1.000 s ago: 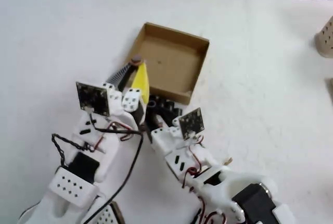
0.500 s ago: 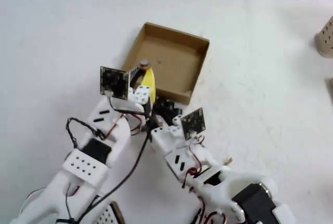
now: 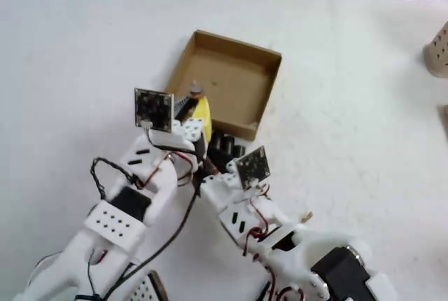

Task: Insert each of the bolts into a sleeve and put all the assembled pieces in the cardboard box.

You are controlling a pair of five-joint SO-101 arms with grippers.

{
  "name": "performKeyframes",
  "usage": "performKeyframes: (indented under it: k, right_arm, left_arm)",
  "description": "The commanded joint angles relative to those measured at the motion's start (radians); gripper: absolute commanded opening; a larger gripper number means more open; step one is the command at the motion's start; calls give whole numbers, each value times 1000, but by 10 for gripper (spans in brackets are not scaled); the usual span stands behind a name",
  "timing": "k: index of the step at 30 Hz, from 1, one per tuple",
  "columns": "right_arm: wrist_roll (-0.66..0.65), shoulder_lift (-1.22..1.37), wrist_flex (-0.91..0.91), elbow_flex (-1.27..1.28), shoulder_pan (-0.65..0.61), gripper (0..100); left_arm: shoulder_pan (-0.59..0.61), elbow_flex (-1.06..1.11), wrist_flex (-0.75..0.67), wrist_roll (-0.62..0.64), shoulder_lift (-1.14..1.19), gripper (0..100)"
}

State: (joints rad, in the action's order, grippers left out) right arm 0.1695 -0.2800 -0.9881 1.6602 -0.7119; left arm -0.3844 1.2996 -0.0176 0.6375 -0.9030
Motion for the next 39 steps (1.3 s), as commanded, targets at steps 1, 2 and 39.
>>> performKeyframes:
  k: [1, 2, 39]
  right_arm:
    - [-12, -35, 28, -25, -1, 16]
    - [-12, -35, 27, -25, -1, 16]
    - [-183, -35, 33, -9, 19, 17]
  left_arm:
    - [-36, -80, 61, 9, -91, 24]
    - [-38, -78, 74, 9, -110, 24]
    - [2, -95, 198, -31, -87, 24]
